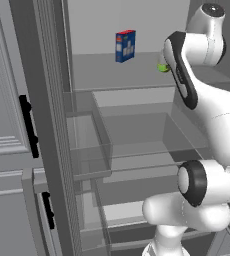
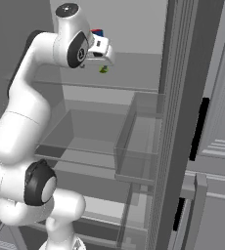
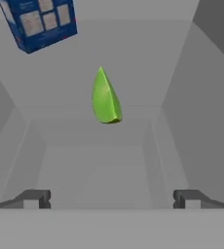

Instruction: Grab a lemon wedge from the fridge and one ice cube from the ice bowl, and put them in the glass of lemonade.

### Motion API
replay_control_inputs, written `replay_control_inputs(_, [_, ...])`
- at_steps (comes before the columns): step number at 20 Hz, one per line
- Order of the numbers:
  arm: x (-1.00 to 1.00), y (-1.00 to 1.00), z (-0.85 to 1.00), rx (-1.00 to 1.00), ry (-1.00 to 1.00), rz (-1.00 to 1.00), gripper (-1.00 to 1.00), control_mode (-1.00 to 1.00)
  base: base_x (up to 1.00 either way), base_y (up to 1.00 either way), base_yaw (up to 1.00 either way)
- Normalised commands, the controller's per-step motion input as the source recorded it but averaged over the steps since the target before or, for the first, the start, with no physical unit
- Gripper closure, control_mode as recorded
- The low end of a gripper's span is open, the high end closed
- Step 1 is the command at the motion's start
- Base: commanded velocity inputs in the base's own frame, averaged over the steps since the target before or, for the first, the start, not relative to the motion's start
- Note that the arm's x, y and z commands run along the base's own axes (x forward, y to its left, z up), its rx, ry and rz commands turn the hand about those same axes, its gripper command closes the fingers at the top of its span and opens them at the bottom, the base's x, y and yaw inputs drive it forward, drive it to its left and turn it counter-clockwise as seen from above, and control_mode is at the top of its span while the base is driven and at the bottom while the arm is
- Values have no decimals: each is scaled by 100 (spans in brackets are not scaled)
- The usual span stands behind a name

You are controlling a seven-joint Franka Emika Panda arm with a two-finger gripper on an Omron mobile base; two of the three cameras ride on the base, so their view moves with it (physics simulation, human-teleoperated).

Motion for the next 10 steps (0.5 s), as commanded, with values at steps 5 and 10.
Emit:
replay_control_inputs(5, [77,0,-22,0,6,9,-100,-100,0,0,0])
replay_control_inputs(10, [66,0,-1,0,5,4,-100,-100,0,0,0])
